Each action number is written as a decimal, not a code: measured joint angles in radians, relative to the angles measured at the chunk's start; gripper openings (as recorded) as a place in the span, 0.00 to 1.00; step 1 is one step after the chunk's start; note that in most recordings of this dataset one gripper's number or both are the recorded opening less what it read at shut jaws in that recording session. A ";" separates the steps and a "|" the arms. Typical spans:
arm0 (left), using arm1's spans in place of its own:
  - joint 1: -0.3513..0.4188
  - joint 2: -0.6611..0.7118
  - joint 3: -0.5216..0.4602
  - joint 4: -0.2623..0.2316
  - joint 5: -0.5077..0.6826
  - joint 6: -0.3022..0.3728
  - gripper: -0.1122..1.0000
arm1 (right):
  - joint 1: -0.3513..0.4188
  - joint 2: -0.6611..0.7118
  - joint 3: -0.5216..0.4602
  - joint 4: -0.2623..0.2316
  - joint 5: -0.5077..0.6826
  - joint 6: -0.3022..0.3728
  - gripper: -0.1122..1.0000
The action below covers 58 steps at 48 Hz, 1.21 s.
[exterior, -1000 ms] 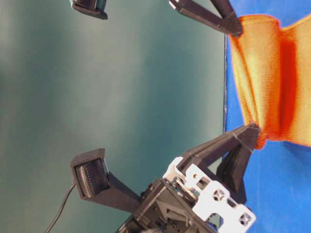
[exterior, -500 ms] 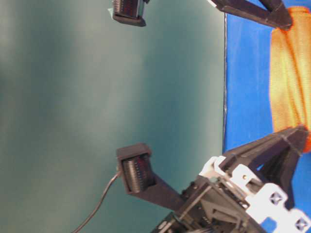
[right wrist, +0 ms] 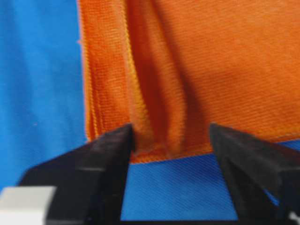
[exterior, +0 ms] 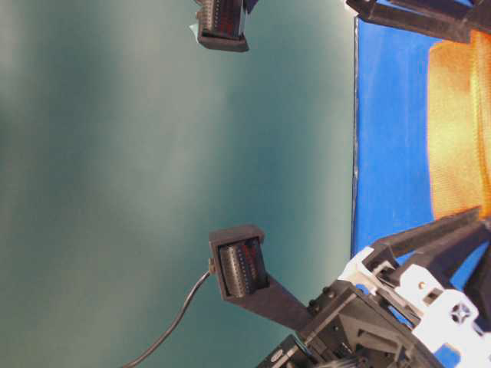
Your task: Fold the orange towel.
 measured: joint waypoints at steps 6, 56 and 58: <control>0.000 -0.014 0.002 -0.002 0.008 0.000 0.81 | 0.000 -0.012 0.002 0.000 0.012 0.000 0.64; 0.006 -0.821 0.453 0.000 -0.011 0.012 0.74 | 0.000 -0.894 0.219 -0.126 0.247 -0.014 0.64; 0.006 -0.868 0.477 0.000 -0.012 0.012 0.74 | -0.003 -0.919 0.241 -0.129 0.241 -0.014 0.64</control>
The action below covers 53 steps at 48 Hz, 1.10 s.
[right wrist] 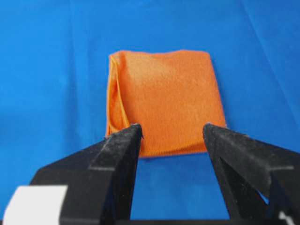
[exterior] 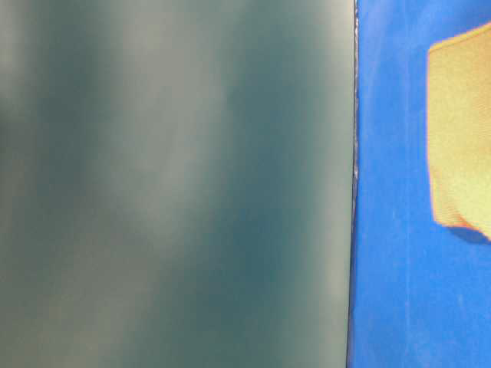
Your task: Fold the orange towel.
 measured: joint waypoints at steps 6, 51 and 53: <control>0.002 -0.123 0.072 0.000 0.000 0.003 0.74 | -0.021 -0.058 0.080 -0.005 -0.049 0.000 0.64; 0.002 -0.425 0.256 0.000 0.018 0.000 0.74 | -0.058 -0.057 0.195 0.000 -0.198 0.009 0.64; 0.002 -0.425 0.255 -0.002 0.018 0.000 0.74 | -0.060 -0.055 0.195 0.000 -0.198 0.009 0.64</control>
